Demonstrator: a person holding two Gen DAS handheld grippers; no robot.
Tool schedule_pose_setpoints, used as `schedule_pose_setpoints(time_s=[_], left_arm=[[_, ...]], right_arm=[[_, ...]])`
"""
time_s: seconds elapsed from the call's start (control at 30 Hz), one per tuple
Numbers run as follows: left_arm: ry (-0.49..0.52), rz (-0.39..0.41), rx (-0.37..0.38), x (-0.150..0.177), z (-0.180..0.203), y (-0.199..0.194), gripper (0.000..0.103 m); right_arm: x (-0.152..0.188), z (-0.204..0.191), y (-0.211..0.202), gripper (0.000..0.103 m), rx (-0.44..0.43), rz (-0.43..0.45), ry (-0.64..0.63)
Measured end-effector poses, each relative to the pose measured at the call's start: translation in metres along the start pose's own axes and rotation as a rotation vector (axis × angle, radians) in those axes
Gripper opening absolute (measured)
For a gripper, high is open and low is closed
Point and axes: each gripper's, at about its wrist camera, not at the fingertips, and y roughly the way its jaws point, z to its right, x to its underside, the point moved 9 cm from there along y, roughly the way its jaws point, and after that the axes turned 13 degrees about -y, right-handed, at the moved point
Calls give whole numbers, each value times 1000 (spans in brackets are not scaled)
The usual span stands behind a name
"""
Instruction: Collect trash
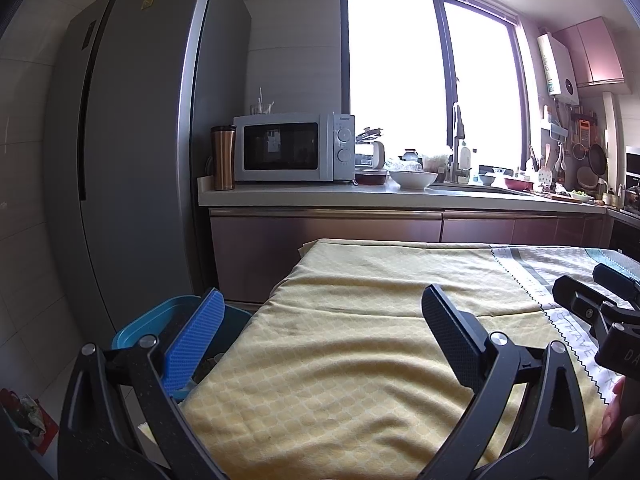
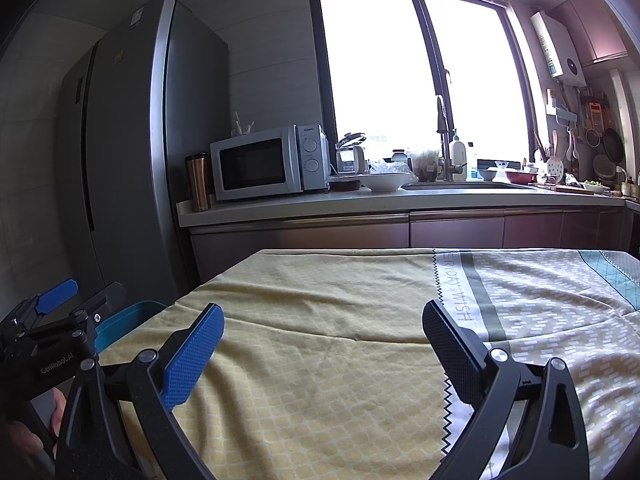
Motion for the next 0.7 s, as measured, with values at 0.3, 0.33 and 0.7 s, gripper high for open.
schedule_pose_setpoints(time_s=[0.3, 0.33, 0.7], left_arm=[[1, -1, -2, 1, 1, 0, 97], [2, 0, -3, 1, 1, 0, 97], [0, -2, -2, 3, 0, 1, 97]], right_arm=[[1, 0, 0, 96, -1, 0, 4], [1, 0, 0, 96, -1, -1, 4], [1, 0, -1, 96, 0, -1, 5]])
